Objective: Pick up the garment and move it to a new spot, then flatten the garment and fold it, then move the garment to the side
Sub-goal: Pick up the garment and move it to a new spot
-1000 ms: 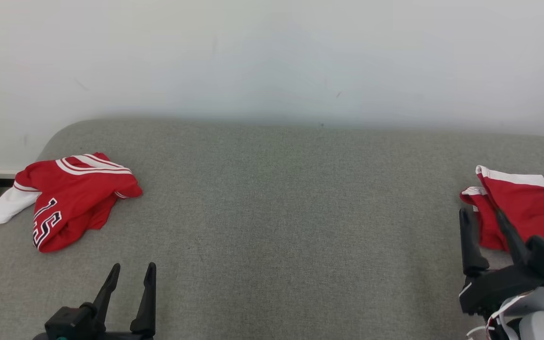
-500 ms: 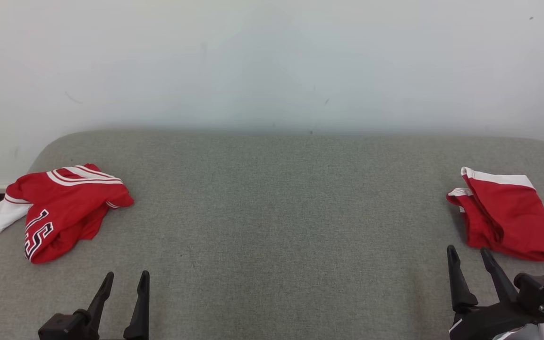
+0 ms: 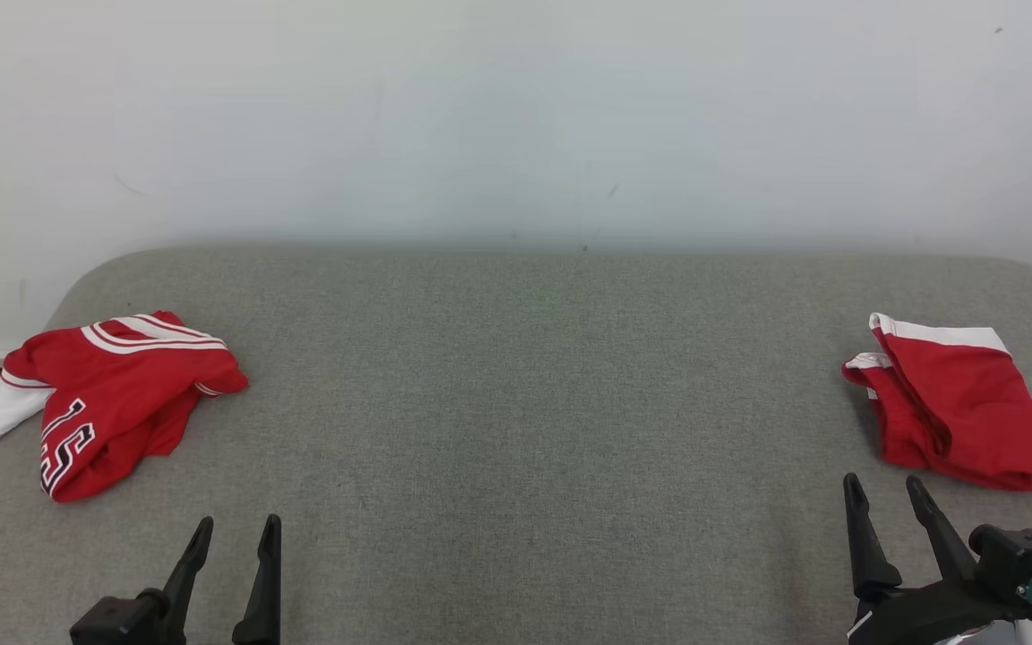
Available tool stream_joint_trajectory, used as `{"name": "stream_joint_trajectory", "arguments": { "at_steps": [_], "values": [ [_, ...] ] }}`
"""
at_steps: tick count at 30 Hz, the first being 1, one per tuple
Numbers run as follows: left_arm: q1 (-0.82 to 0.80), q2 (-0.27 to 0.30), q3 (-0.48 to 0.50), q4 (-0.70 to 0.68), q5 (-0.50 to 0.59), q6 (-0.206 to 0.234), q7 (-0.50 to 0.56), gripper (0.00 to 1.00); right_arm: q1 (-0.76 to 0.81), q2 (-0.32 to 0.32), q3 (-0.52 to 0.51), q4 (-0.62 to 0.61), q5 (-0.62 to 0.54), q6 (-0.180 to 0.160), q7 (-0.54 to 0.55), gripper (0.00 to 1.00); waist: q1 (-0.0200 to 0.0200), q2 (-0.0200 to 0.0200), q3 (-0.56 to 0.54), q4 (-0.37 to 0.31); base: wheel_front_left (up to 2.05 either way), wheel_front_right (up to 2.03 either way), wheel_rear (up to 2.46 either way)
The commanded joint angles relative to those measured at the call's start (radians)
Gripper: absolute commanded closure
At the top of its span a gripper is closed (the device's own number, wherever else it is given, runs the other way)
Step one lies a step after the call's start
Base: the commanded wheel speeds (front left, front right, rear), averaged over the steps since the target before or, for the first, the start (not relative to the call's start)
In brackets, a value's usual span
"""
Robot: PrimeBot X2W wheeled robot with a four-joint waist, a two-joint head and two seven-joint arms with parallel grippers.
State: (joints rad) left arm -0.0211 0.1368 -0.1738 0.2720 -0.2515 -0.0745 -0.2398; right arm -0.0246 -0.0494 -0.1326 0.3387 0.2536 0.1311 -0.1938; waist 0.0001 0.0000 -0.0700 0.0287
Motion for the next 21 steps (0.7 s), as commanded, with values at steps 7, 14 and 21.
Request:
{"name": "stream_joint_trajectory", "arguments": {
  "at_steps": [7,14,21],
  "values": [
    [0.000,0.011,-0.005,-0.001,-0.004,0.003,-0.009,0.00,-0.011,-0.003,0.005,0.006,0.004,-0.001,-0.008,0.00,-0.0001,0.0000,0.004,0.009,0.00,0.00,0.00],
    [-0.002,0.020,-0.006,0.002,-0.008,0.010,-0.008,0.00,-0.015,-0.003,0.020,0.015,0.018,-0.001,-0.011,0.00,-0.0001,0.0000,0.005,0.032,0.00,0.00,0.00],
    [-0.006,0.028,-0.010,-0.001,-0.010,0.017,-0.005,0.00,-0.016,-0.003,0.033,0.021,0.020,-0.001,-0.018,0.00,-0.0001,0.0000,0.001,0.110,0.00,0.00,0.00]
  ]
}}
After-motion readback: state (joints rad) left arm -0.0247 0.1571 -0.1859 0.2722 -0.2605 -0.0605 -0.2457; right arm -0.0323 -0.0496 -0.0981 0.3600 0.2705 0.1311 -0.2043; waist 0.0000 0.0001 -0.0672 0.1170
